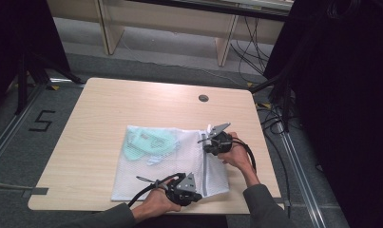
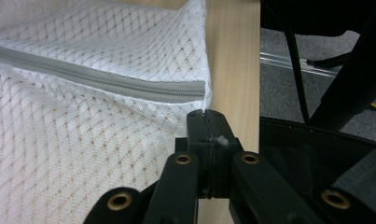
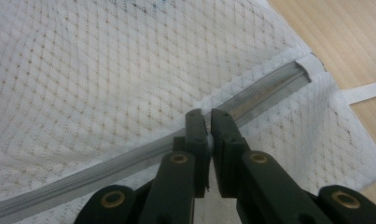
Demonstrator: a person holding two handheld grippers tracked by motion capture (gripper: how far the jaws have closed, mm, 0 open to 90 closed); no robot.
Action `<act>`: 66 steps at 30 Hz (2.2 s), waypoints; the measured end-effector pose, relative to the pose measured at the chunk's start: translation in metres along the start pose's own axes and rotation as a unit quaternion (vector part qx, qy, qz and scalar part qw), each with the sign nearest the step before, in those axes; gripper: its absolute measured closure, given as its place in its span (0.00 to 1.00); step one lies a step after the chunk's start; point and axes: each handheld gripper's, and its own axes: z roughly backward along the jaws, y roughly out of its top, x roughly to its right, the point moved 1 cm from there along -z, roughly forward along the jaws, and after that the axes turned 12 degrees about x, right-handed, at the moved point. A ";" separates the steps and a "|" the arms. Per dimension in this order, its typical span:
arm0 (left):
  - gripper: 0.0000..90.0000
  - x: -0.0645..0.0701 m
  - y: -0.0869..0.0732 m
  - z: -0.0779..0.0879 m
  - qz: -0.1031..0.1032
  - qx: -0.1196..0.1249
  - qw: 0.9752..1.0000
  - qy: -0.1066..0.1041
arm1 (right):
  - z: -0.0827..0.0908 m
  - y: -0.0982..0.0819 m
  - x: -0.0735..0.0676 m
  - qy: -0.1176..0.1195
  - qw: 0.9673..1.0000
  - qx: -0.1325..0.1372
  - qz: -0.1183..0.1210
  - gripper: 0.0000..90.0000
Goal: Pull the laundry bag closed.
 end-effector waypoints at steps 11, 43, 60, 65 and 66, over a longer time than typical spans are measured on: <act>1.00 0.001 0.000 -0.001 -0.008 0.003 1.000 0.003 | -0.006 0.004 0.008 -0.010 1.000 0.008 0.009 0.96; 1.00 0.000 -0.003 -0.001 -0.002 0.001 1.000 0.006 | -0.021 0.014 0.031 -0.042 0.999 0.015 0.002 0.96; 1.00 -0.002 -0.001 0.001 0.001 0.005 1.000 0.012 | -0.027 0.016 0.040 -0.051 0.998 0.028 0.006 0.96; 1.00 -0.001 -0.001 -0.001 0.004 0.010 1.000 0.010 | -0.026 0.015 0.041 -0.058 0.998 0.027 -0.003 0.96; 1.00 -0.002 -0.001 -0.001 0.001 0.006 1.000 0.012 | -0.027 0.015 0.041 -0.057 0.998 0.028 -0.007 0.96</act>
